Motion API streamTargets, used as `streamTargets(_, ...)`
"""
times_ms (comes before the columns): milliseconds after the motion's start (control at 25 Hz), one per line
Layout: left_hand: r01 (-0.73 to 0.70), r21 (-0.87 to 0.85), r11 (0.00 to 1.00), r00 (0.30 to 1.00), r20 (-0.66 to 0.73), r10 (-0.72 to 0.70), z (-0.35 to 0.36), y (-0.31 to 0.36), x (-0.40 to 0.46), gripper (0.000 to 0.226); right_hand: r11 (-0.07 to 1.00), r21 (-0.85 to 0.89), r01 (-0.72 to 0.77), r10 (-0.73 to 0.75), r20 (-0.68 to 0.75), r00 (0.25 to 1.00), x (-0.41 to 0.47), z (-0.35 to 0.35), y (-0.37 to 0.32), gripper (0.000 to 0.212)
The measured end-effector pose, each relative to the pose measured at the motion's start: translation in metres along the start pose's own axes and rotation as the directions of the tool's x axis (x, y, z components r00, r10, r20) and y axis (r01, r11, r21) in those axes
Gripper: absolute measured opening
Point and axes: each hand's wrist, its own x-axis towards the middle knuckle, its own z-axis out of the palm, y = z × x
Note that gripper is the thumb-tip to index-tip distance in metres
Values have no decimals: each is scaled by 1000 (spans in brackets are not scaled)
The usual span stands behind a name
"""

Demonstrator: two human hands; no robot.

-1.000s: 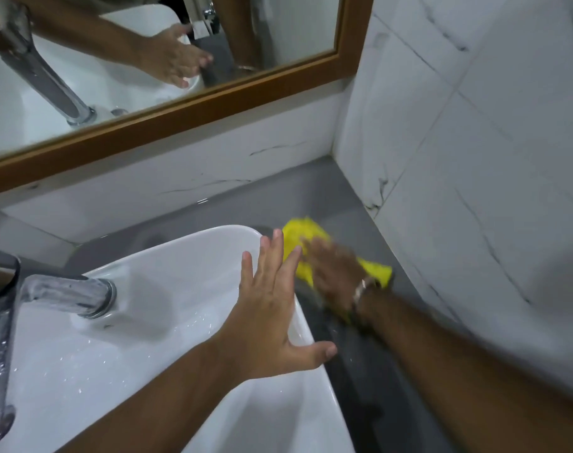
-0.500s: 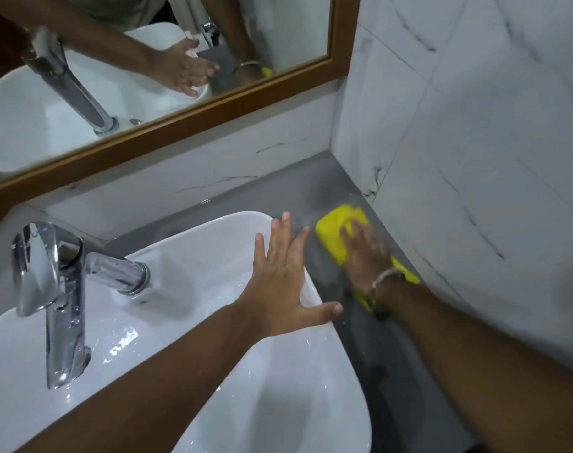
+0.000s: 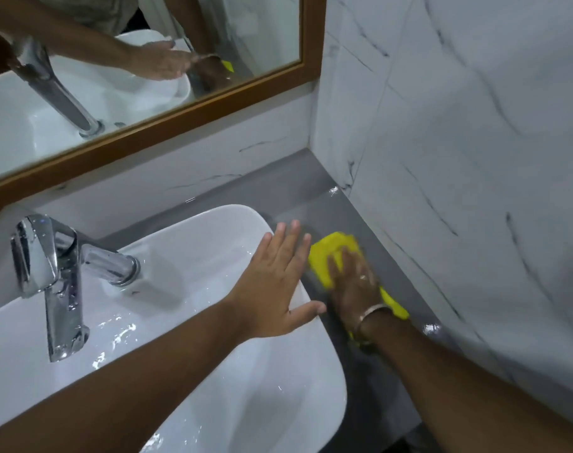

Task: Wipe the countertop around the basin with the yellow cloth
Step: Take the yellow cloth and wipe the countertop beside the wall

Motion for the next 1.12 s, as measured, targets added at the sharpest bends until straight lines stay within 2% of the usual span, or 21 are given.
streamTargets(80, -79, 62, 995, 995, 61, 75, -10, -8, 7, 103, 956, -99, 278, -275, 36, 961, -58, 24, -8, 65)
streamTargets(120, -111, 71, 991, 991, 89, 104, -14, -11, 12, 103, 939, -116, 324, -319, 57, 946, -85, 23, 3, 69)
streamTargets(200, -152, 42, 987, 981, 127, 146, -19, -14, 20, 100, 958, -143, 250, -249, 26, 968, -91, 13, 33, 72)
streamTargets(280, -149, 31, 988, 979, 142, 144, -17, -17, 23, 96, 994, -110, -1, 3, 11, 1000, -51, -11, 49, 71)
streamTargets(320, -150, 30, 988, 979, 144, 144, -15, -17, 23, 95, 990, -62, -126, 127, 20, 992, -21, -17, 48, 72)
streamTargets(360, -155, 26, 988, 979, 138, 150, -13, -17, 23, 95, 983, -33, -180, 182, 48, 982, -1, -21, 33, 73)
streamTargets(400, -160, 20, 987, 979, 135, 156, -13, -19, 24, 95, 989, -22, -149, 150, 41, 988, 7, -11, 15, 74)
streamTargets(440, -159, 7, 987, 978, 141, 156, -13, -19, 24, 95, 997, -23, -76, 75, -29, 997, -2, 4, -3, 72)
streamTargets(520, -150, -23, 988, 976, 159, 152, -13, -20, 24, 97, 980, -53, 192, -194, -28, 981, -62, 25, -22, 66)
streamTargets(600, -146, -36, 989, 972, 181, 150, -15, -20, 24, 98, 955, -81, 287, -288, -5, 958, -116, 19, 7, 67)
streamTargets(640, -144, -39, 989, 970, 191, 149, -15, -19, 25, 98, 963, -127, 238, -244, -31, 969, -121, 15, 26, 74)
streamTargets(680, -133, -42, 990, 971, 193, 139, -16, -19, 25, 99, 980, -151, 128, -132, -14, 991, -115, 4, 39, 78)
streamTargets(760, -120, -38, 992, 971, 201, 125, -17, -17, 26, 100, 987, -93, -131, 135, 34, 990, -75, -16, 49, 74)
streamTargets(800, -119, -28, 992, 971, 204, 123, -17, -17, 26, 101, 980, -68, -189, 190, 14, 982, -55, -21, 35, 69)
streamTargets(840, -119, -21, 993, 971, 206, 121, -16, -17, 26, 101, 984, -52, -169, 169, -1, 986, -53, -17, 15, 63)
streamTargets(920, -124, -2, 992, 968, 220, 121, -18, -17, 26, 102, 998, -57, -2, -1, -53, 999, -96, 3, -18, 50)
streamTargets(960, -129, 11, 992, 965, 230, 124, -19, -17, 26, 104, 992, -64, 106, -109, -49, 993, -131, 9, -21, 50)
streamTargets(1000, -137, 20, 990, 963, 237, 129, -20, -16, 26, 105, 984, -95, 152, -156, -36, 987, -159, 11, -12, 53)
streamTargets(1040, -139, 21, 990, 963, 236, 131, -20, -16, 27, 106, 977, -153, 145, -153, -39, 988, -172, 10, 9, 63)
streamTargets(1120, -136, 16, 991, 968, 215, 130, -19, -16, 25, 108, 975, -214, -53, 57, 14, 998, -163, -3, 49, 77)
